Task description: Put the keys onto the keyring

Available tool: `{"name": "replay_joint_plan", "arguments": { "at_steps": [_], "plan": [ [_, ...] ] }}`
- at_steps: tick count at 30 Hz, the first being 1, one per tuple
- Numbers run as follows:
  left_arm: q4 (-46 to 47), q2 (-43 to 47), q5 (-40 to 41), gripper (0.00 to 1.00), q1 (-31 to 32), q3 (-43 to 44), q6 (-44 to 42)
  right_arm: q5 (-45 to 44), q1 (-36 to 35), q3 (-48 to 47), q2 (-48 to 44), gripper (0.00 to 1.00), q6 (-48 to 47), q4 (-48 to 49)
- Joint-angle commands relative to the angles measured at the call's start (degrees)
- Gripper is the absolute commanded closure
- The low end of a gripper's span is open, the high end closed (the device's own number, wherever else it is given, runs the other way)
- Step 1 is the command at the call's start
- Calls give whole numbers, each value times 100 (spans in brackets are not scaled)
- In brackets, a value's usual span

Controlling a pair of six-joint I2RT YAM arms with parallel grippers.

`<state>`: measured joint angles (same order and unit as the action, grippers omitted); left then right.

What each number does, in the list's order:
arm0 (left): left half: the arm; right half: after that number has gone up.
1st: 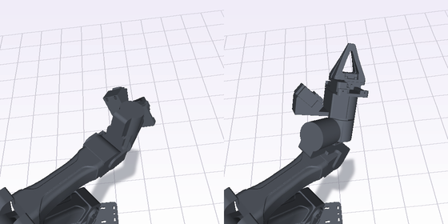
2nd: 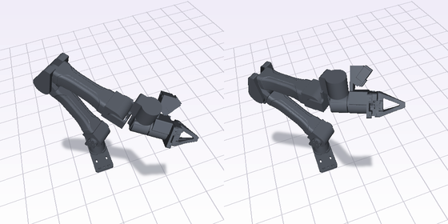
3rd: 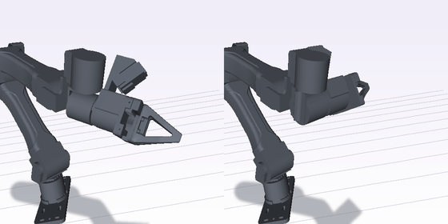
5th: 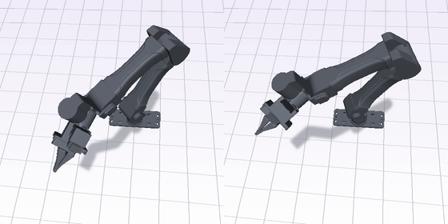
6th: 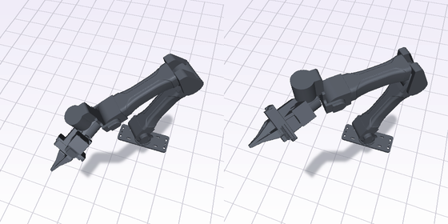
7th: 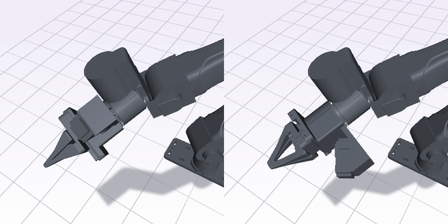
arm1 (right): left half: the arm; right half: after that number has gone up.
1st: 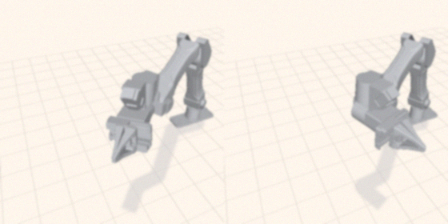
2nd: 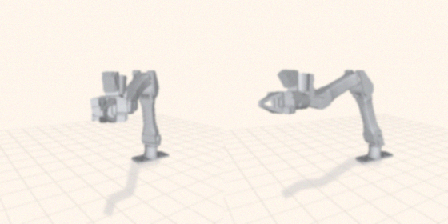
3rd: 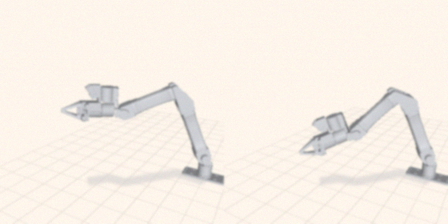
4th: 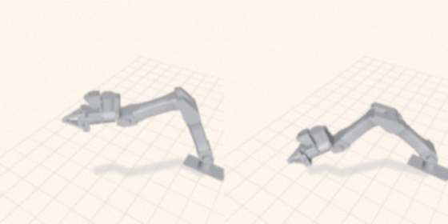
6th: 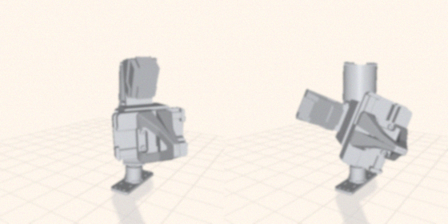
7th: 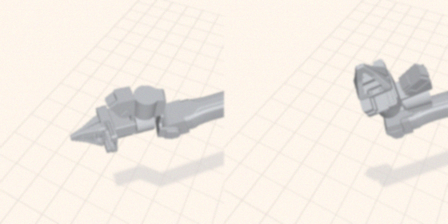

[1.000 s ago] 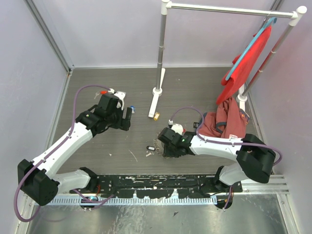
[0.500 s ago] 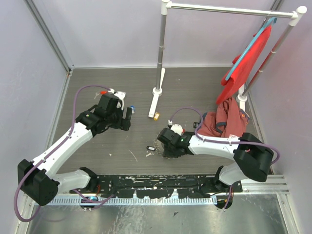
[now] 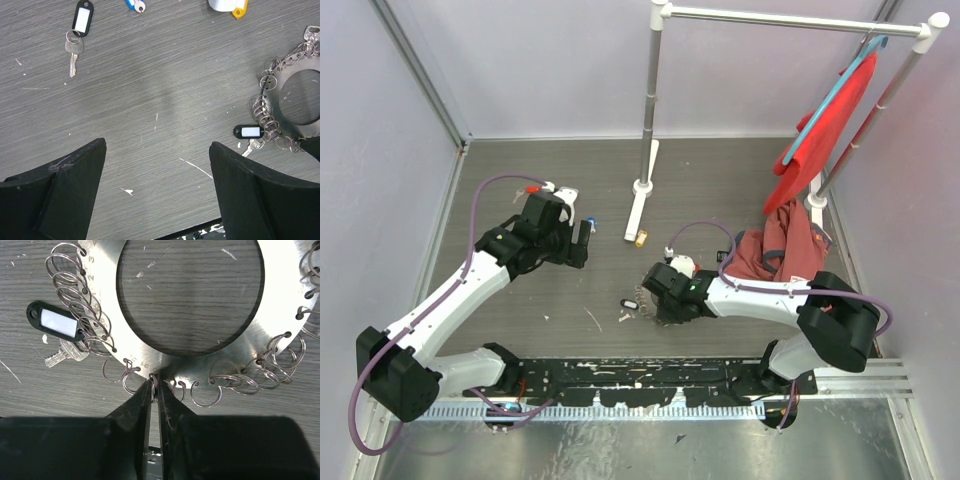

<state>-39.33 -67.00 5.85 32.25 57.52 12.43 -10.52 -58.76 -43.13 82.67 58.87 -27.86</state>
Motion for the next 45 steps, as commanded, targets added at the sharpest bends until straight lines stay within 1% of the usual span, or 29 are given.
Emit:
{"name": "replay_joint_plan", "arguments": {
  "at_steps": [1,8,24,28,33,36,39,43,45],
  "plan": [
    [70,91,-70,10,-12,144,-14,-136,-33,-107,-83,86,119,79],
    [75,91,-74,10,-17,146,-13,-411,-36,-153,-236,91,142,-20],
    [48,185,-49,10,-13,124,-67,-551,-30,-140,-752,97,195,-20],
    [106,334,-128,10,-11,78,-94,-552,-24,-151,-884,99,177,-1],
    [290,586,-424,10,-21,-4,-140,-545,-19,-117,-1158,99,180,40],
    [463,890,-500,7,47,-122,-204,-566,7,-91,-1401,99,193,64],
    [549,1125,-196,4,339,-193,-264,-563,82,-88,-1653,99,219,75],
    [583,1272,337,4,1152,-227,-253,-491,197,-175,-1940,99,235,130],
    [610,1294,799,4,1666,-211,-239,-460,293,-224,-2129,99,339,132]
  ]
}}
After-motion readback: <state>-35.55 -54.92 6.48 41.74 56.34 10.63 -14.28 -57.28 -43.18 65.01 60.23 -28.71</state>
